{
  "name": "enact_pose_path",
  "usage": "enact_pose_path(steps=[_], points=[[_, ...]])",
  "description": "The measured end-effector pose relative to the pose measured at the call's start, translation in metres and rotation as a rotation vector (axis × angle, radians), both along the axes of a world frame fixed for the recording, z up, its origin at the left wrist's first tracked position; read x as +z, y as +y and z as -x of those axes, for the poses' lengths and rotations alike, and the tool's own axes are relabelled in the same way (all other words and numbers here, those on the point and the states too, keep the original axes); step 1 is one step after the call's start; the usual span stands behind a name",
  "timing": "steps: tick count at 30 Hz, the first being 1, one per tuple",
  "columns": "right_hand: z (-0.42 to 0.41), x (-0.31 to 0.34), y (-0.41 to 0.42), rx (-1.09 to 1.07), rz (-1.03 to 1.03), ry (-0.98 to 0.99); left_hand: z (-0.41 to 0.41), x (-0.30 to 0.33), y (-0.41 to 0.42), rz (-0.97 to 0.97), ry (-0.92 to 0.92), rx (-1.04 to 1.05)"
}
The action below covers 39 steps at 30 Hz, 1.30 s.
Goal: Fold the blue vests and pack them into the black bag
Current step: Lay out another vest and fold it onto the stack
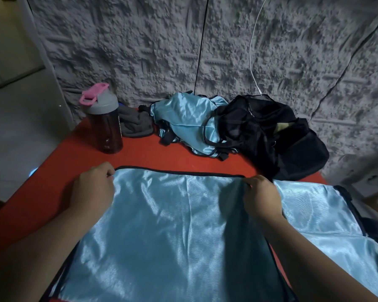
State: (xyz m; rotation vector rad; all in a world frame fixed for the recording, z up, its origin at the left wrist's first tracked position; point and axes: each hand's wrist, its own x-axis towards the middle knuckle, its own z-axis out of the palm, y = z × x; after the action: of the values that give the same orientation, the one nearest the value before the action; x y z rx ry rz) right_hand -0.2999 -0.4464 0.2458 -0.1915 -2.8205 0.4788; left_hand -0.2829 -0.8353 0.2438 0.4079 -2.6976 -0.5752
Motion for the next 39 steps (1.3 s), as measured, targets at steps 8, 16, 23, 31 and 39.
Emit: enact_pose_path(steps=[8,16,23,31,39], points=[[0.004,-0.014,0.003,0.068,-0.160,0.017,0.000,-0.010,-0.003,0.124,-0.093,-0.037],[-0.015,-0.024,-0.074,0.401,-0.087,-0.062,-0.016,-0.021,0.060,0.218,-0.192,-0.388],[-0.026,-0.035,-0.076,0.374,-0.217,-0.337,-0.019,-0.042,0.057,0.235,-0.341,-0.311],[-0.012,-0.041,-0.030,0.178,-0.172,-0.356,-0.017,-0.039,0.047,0.252,-0.404,-0.186],[-0.016,-0.032,-0.027,0.177,0.007,-0.280,-0.014,-0.038,0.043,0.213,-0.422,-0.205]])
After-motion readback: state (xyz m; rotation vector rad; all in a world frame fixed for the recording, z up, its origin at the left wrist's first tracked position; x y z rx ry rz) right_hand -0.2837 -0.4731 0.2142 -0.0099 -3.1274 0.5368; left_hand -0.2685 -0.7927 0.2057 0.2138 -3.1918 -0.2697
